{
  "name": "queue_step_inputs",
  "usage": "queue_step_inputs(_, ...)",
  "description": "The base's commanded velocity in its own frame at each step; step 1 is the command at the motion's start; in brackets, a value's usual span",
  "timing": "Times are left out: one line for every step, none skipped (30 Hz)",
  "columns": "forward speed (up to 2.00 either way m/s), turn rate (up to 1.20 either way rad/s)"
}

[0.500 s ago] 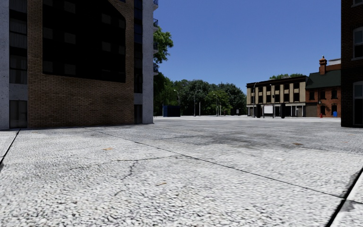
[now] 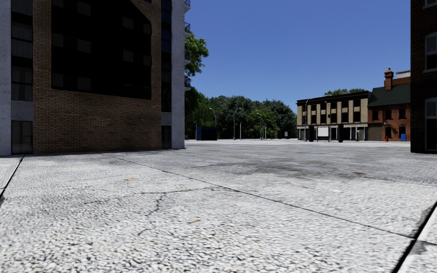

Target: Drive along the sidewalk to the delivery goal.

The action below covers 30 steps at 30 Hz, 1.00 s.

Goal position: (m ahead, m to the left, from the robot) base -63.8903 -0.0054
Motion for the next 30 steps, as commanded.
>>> queue_step_inputs(0.0, 0.0)
queue_step_inputs(0.0, 0.0)
queue_step_inputs(0.0, 0.0)
queue_step_inputs(0.0, 0.0)
queue_step_inputs(0.0, 0.0)
queue_step_inputs(0.0, 0.0)
queue_step_inputs(0.0, 0.0)
queue_step_inputs(0.0, 0.0)
queue_step_inputs(0.0, 0.0)
queue_step_inputs(0.0, 0.0)
queue_step_inputs(0.0, 0.0)
queue_step_inputs(0.0, 0.0)
queue_step_inputs(0.0, 0.0)
queue_step_inputs(0.0, 0.0)
queue_step_inputs(0.0, 0.0)
queue_step_inputs(0.0, 0.0)
queue_step_inputs(0.0, 0.0)
queue_step_inputs(0.0, 0.18)
queue_step_inputs(0.0, 0.38)
queue_step_inputs(0.0, 0.54)
queue_step_inputs(0.0, 0.71)
queue_step_inputs(0.0, 0.71)
queue_step_inputs(0.0, 0.82)
queue_step_inputs(0.0, 0.91)
queue_step_inputs(0.0, 0.94)
queue_step_inputs(0.0, 0.95)
queue_step_inputs(0.0, 0.95)
queue_step_inputs(0.0, 0.96)
queue_step_inputs(0.0, 0.96)
queue_step_inputs(0.0, 0.96)
